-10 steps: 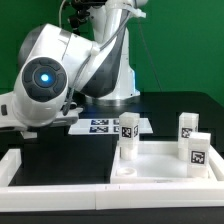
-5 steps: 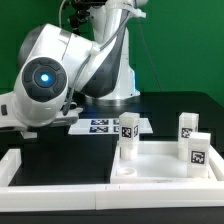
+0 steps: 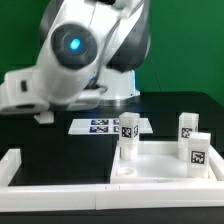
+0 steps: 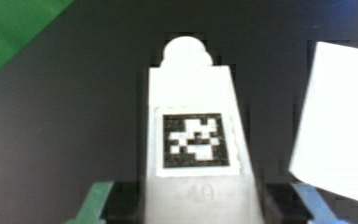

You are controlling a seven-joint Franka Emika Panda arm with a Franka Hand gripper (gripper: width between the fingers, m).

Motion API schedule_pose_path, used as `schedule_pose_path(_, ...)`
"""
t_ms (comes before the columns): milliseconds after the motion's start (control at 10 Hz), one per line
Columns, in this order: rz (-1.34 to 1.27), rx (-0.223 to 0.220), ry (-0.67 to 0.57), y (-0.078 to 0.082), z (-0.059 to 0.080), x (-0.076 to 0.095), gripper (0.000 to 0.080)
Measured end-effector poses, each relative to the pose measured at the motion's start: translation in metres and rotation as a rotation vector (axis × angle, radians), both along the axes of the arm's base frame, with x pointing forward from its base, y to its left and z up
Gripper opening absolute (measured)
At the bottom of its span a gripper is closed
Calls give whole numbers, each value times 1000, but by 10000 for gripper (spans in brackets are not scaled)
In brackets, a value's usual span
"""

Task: Assemble square table

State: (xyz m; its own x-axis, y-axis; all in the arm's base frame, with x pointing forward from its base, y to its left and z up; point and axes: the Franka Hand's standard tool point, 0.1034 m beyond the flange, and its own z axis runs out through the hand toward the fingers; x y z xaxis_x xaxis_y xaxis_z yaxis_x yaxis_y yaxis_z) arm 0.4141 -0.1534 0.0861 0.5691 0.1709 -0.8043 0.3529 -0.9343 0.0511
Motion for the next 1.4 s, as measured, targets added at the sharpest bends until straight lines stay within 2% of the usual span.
schedule_pose_path(100, -20, -6, 1, -4, 13, 4, 291)
schedule_pose_path(200, -35, -11, -26, -16, 13, 5, 291)
schedule_pose_path(300, -11, 11, -105, -15, 10, 12, 291)
schedule_pose_path(600, 14, 63, -254, -14, 11, 16, 291)
schedule_pose_path(700, -30, 78, -313, 8, 21, 30, 291)
schedule_pose_path(800, -58, 109, -389, 35, 36, 54, 291)
schedule_pose_path(900, -124, 110, -457, 61, 54, 78, 291)
schedule_pose_path(1000, -172, 133, -540, 81, 73, 110, 291)
schedule_pose_path(1100, -160, 151, -587, 82, 84, 125, 291)
schedule_pose_path(1200, -149, 166, -629, 80, 91, 131, 291)
schedule_pose_path(1400, -128, 187, -758, 77, 84, 133, 291)
